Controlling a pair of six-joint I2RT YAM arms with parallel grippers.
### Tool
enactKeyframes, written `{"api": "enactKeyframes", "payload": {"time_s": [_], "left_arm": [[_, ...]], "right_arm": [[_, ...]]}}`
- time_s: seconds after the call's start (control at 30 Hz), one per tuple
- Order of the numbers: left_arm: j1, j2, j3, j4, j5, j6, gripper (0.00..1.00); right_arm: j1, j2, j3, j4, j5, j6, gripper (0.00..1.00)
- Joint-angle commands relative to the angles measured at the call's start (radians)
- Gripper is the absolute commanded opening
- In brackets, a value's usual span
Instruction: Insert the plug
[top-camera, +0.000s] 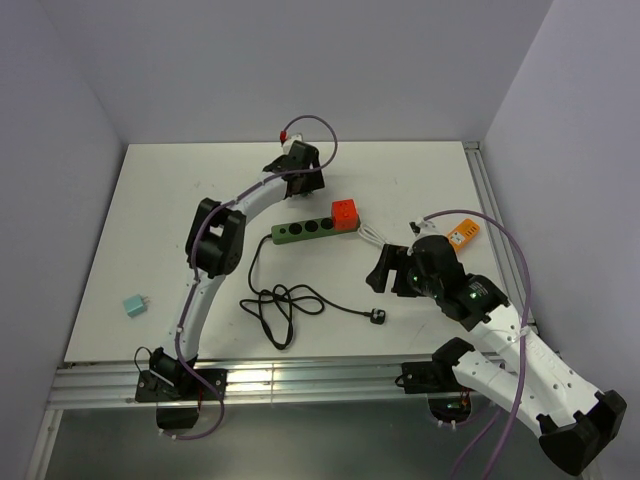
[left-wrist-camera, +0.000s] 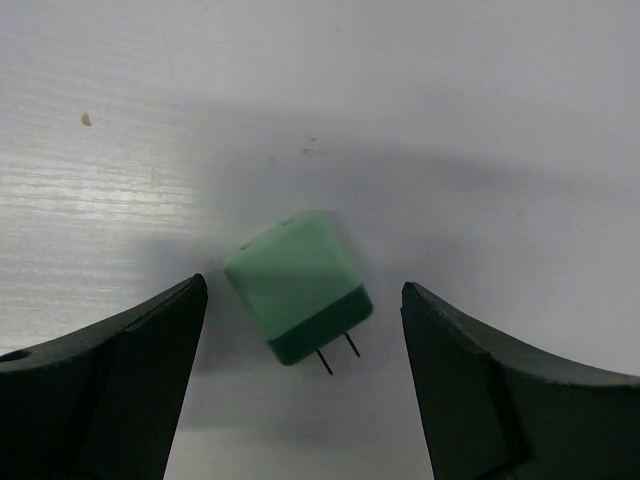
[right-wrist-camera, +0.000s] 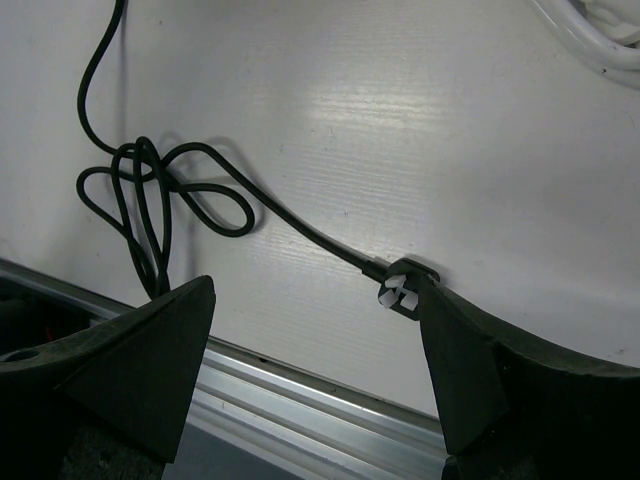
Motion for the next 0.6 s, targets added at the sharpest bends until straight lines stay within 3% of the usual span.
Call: {"api": "enactKeyframes", "payload": {"time_s": [0.0,0.3,0.5,0.57], "left_arm": [[0.005,0.017,0.047,0.013,-0.054,0.008,0.84],[0.007,0.044,0.053,0.016,-0.082,0.011,0.83],[0.009,0.023,0.015,0.017,-0.052,0.022,0.69],[0.007,0.008,-0.006,0.028,-0.044,0.032,0.6]], "right_arm": [[0.002,-0.016,-0.011,0.038,0.007,-0.007,0.89],[0.002,-0.009,-0.013,0.04,0.01,-0.006,0.89],[0.002,-0.016,-0.015,0.038,0.01,-0.006,0.89],[0.0,-0.012,-0.01,0.037,0.01,-0.007,0.89]]}}
